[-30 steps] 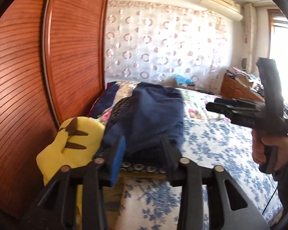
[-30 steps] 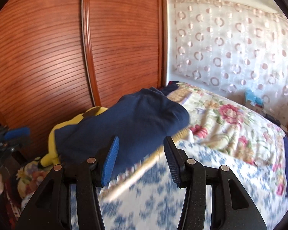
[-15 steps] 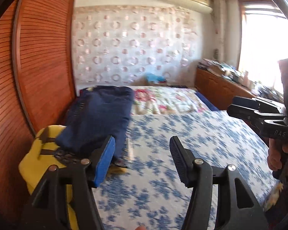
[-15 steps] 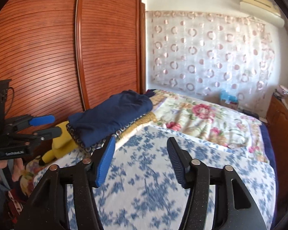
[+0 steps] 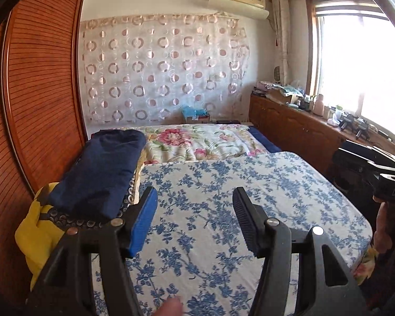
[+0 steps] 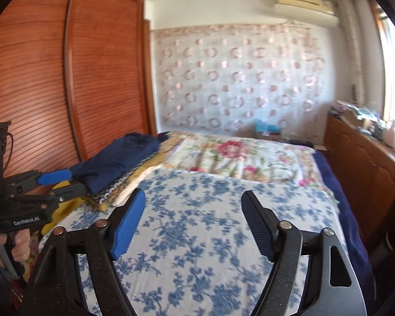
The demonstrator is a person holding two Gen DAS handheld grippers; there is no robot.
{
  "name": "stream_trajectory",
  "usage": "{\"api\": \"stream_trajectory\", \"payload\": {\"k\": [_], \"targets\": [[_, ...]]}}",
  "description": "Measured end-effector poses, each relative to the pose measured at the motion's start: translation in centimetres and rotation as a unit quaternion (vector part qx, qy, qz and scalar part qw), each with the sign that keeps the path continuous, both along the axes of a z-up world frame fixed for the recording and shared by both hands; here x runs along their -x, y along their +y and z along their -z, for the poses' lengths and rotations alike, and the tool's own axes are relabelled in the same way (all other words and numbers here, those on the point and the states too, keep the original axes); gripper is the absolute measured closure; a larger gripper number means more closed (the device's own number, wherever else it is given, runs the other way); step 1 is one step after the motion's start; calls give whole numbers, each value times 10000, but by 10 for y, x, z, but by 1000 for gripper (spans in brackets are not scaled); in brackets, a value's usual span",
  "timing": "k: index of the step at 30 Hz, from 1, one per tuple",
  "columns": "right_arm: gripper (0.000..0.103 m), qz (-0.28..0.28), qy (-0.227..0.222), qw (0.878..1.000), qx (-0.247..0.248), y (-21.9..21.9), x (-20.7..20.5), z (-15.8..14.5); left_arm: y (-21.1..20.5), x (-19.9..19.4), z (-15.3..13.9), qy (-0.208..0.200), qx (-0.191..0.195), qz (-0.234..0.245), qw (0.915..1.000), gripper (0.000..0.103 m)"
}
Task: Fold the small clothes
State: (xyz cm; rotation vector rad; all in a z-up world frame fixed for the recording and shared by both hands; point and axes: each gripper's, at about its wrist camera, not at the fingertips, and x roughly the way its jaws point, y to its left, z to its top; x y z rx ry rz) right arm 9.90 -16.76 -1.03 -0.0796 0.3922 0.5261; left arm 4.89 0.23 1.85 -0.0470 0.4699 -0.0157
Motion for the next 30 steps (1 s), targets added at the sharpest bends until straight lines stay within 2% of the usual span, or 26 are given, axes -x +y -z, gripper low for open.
{"api": "stream_trajectory", "payload": {"k": [12, 30], "targets": [[23, 692, -295, 9965, -362, -59, 31, -17, -20, 14, -29, -258, -8, -14, 9997, 44], [23, 753, -331, 9959, -388, -60, 33, -17, -25, 17, -25, -254, -51, -158, 9995, 44]]}}
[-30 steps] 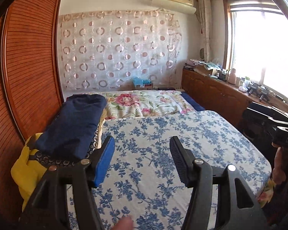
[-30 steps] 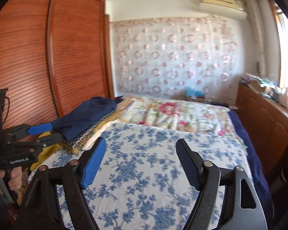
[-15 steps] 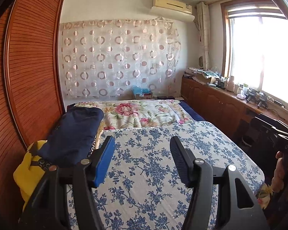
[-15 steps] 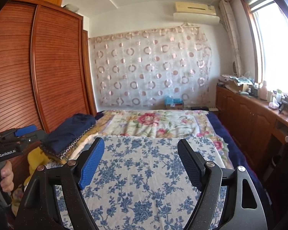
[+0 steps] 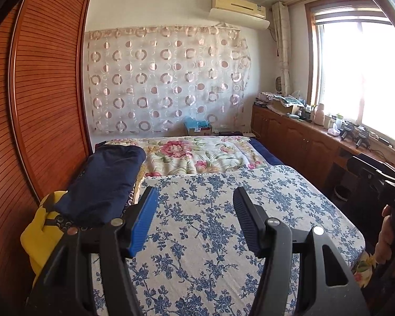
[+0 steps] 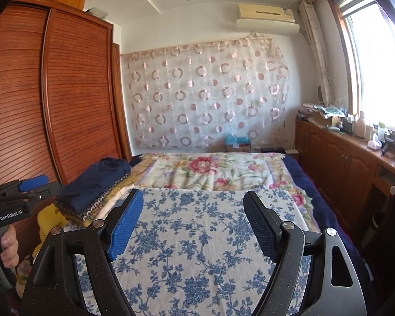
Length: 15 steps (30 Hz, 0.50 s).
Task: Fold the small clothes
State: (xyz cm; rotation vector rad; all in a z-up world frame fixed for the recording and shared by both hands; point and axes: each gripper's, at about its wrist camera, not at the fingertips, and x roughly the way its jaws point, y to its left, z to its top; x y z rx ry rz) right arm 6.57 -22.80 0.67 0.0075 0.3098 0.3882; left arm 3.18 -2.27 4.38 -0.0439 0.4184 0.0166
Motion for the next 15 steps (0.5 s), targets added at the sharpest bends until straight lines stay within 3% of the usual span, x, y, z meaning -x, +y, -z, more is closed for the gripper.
{"api": "stream_trajectory", "payload": {"k": [15], "targets": [[23, 4, -15, 10000, 5, 2, 5, -6, 4, 7, 1, -35, 16, -1, 10000, 44]]}}
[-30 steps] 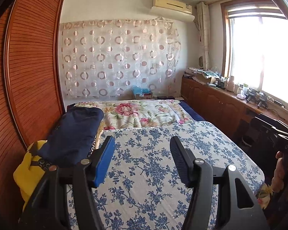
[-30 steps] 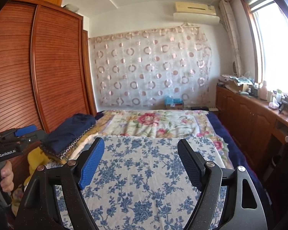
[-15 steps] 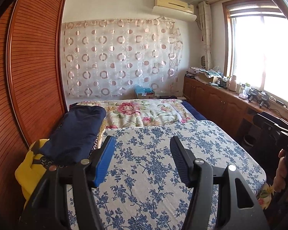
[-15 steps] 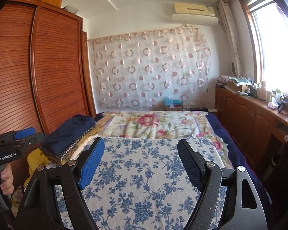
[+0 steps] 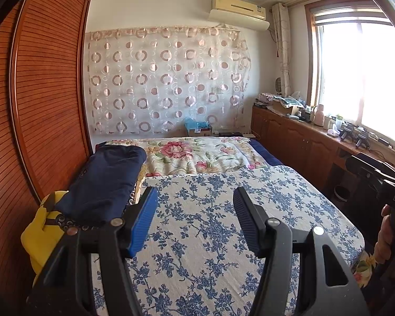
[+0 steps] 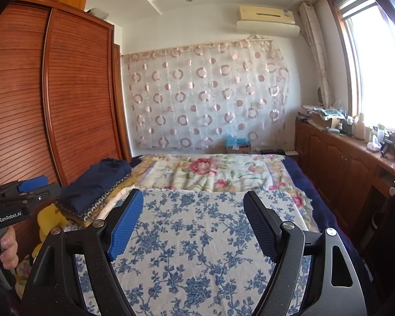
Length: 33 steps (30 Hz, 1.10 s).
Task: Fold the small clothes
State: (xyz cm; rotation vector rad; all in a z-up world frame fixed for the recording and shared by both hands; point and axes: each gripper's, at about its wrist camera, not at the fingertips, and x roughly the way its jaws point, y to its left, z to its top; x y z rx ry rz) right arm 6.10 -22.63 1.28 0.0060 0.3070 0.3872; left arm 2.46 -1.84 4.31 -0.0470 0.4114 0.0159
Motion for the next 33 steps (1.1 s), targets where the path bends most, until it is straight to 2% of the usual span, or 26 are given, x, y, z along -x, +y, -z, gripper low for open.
{"api": "stream_trajectory", "payload": {"k": [33], "targets": [[23, 56, -41, 10000, 18, 2, 2, -8, -2, 6, -5, -110, -87, -76, 9999, 43]]}}
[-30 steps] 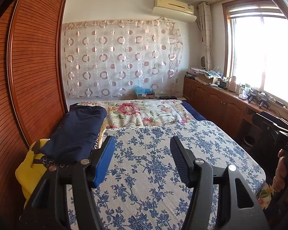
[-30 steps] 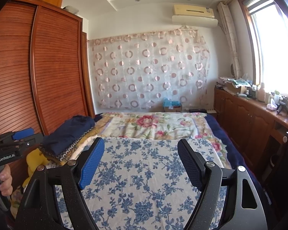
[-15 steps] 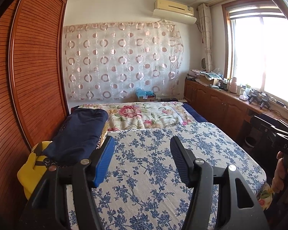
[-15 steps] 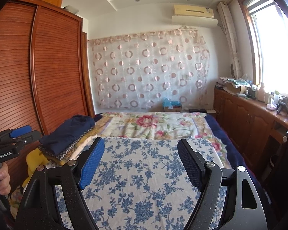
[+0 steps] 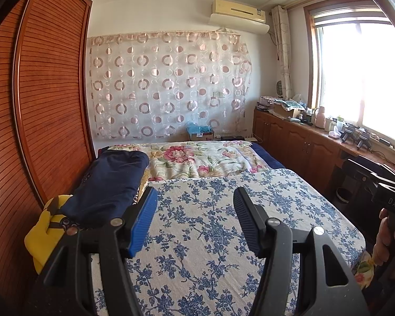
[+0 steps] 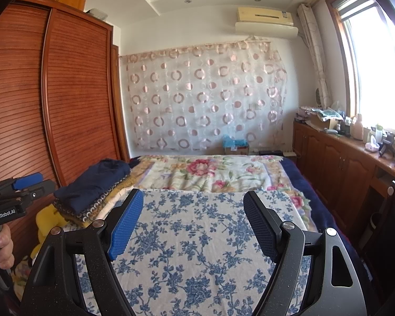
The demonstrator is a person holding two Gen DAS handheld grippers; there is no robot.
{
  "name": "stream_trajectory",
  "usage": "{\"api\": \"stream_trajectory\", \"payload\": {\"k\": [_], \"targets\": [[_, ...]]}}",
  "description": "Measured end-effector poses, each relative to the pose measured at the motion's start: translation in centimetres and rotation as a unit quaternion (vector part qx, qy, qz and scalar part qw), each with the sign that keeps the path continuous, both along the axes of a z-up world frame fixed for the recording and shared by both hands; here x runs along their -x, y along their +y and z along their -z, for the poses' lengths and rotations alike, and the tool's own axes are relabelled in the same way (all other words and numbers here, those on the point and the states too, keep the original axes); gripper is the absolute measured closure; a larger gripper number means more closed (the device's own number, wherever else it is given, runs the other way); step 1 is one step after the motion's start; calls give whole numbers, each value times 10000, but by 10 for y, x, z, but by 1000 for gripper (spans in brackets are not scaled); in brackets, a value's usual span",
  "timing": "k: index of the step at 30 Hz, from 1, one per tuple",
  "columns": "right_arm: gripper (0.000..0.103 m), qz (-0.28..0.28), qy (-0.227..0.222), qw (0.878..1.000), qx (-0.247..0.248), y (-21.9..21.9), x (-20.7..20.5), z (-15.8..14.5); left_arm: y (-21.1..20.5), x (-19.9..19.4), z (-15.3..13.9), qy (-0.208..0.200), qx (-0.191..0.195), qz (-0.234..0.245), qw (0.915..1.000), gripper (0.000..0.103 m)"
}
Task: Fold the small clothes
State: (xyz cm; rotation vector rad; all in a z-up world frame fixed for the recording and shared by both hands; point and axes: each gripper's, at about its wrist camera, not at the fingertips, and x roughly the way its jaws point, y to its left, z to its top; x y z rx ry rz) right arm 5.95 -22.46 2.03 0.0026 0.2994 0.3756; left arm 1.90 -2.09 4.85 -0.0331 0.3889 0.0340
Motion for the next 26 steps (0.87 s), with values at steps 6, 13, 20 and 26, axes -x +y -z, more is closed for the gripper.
{"api": "stream_trajectory", "payload": {"k": [6, 13, 20, 26], "targets": [[23, -2, -5, 10000, 1, 0, 1, 1, -1, 1, -4, 8, 23, -6, 10000, 43], [23, -14, -15, 10000, -2, 0, 2, 0, -1, 1, -4, -5, 26, -7, 10000, 43], [23, -16, -15, 10000, -6, 0, 1, 0, -2, 1, -4, -12, 17, -18, 10000, 43], [23, -8, -37, 10000, 11, -1, 0, 1, -2, 3, -9, -35, 5, -21, 10000, 43]]}}
